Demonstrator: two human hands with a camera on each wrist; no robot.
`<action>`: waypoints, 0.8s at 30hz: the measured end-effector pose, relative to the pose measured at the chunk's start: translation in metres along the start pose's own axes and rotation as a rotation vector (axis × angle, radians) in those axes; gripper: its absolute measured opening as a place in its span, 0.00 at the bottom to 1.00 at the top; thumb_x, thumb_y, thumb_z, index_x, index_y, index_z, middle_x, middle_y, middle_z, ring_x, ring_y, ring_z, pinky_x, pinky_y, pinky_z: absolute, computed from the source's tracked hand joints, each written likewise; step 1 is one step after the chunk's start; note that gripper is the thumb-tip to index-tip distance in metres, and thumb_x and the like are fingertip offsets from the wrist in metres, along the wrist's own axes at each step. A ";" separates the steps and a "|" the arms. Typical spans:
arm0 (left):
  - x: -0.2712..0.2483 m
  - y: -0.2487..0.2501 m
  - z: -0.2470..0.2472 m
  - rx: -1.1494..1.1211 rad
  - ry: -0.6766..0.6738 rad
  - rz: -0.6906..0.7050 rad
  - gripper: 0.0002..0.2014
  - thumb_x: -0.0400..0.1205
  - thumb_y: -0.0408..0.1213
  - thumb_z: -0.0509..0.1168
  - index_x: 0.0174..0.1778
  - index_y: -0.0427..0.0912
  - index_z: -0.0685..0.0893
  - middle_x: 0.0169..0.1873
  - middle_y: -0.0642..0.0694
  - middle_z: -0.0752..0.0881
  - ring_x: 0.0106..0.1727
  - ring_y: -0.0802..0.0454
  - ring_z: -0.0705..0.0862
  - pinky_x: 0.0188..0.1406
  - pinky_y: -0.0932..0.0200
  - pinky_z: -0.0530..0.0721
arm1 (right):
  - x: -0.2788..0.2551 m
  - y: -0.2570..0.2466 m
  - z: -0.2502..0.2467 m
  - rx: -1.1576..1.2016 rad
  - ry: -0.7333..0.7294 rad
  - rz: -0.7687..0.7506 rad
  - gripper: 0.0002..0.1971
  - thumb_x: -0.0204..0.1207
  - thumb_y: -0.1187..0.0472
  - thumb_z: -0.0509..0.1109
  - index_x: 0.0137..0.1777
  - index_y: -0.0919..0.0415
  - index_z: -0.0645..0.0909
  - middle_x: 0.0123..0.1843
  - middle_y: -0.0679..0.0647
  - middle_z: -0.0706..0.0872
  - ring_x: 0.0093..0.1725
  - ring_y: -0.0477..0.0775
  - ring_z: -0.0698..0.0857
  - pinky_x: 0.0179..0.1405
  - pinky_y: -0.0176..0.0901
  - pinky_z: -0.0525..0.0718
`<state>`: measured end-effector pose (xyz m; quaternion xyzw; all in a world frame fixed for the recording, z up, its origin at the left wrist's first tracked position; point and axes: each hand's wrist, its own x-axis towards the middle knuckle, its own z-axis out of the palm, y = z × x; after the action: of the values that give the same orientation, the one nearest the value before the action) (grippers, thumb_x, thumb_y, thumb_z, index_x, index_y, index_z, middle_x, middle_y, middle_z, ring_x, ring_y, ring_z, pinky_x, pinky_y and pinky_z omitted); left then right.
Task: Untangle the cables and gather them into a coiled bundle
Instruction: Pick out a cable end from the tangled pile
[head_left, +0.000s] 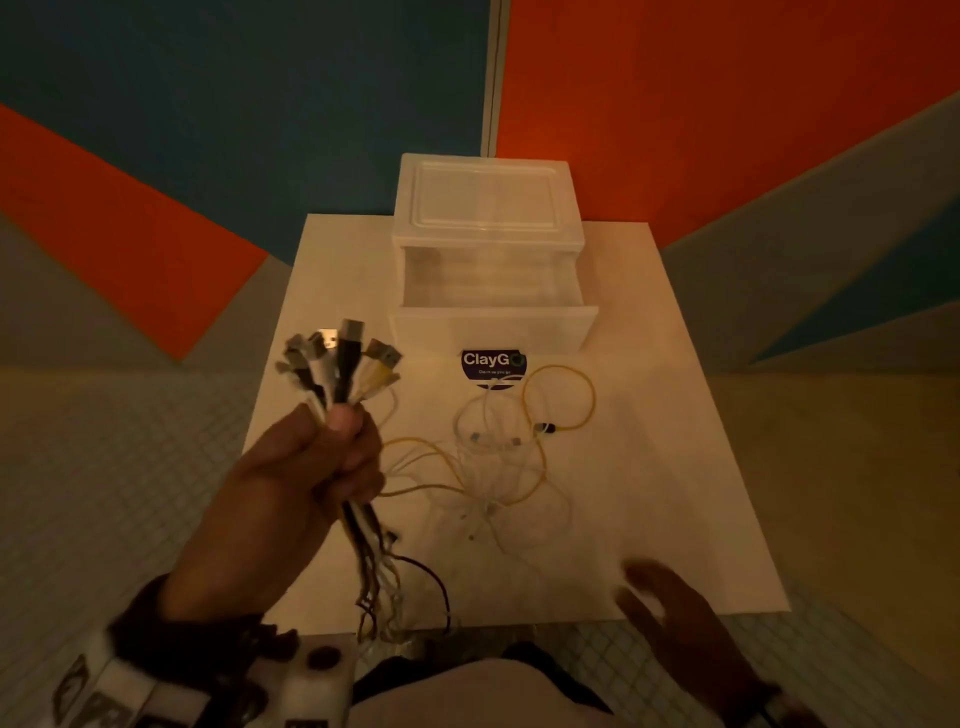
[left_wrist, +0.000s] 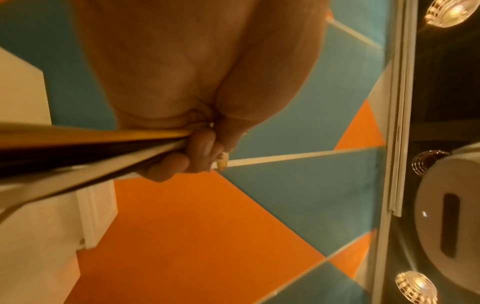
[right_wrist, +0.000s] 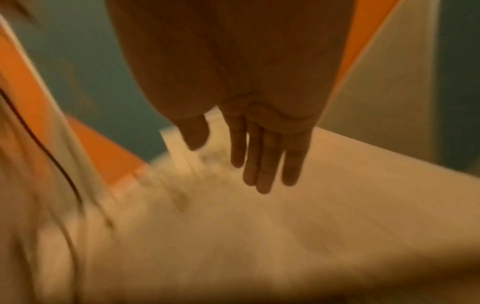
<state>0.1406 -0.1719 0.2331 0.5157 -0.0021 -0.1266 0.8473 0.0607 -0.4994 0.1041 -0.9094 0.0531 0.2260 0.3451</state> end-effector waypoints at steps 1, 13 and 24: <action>0.003 -0.005 0.008 -0.011 -0.014 -0.013 0.18 0.73 0.48 0.75 0.37 0.41 0.75 0.31 0.47 0.68 0.29 0.55 0.65 0.29 0.60 0.71 | 0.008 -0.028 -0.017 0.189 -0.015 -0.039 0.45 0.63 0.16 0.51 0.75 0.42 0.69 0.75 0.38 0.74 0.72 0.34 0.74 0.77 0.44 0.71; 0.008 0.007 0.030 -0.056 -0.011 0.020 0.10 0.84 0.40 0.62 0.40 0.39 0.74 0.30 0.49 0.68 0.28 0.55 0.63 0.28 0.62 0.73 | 0.081 -0.126 0.075 0.154 -1.020 -0.273 0.10 0.81 0.62 0.68 0.41 0.67 0.77 0.33 0.43 0.80 0.36 0.44 0.79 0.56 0.55 0.84; -0.001 -0.015 0.008 -0.136 0.046 -0.092 0.15 0.74 0.47 0.75 0.39 0.41 0.80 0.30 0.48 0.68 0.27 0.56 0.65 0.29 0.61 0.75 | 0.210 -0.016 -0.022 -0.290 -0.224 -0.091 0.17 0.72 0.72 0.69 0.61 0.61 0.80 0.64 0.52 0.80 0.60 0.55 0.80 0.54 0.43 0.77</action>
<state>0.1356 -0.1851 0.2240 0.4592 0.0495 -0.1533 0.8736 0.2601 -0.4887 0.0346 -0.9203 -0.0597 0.3152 0.2238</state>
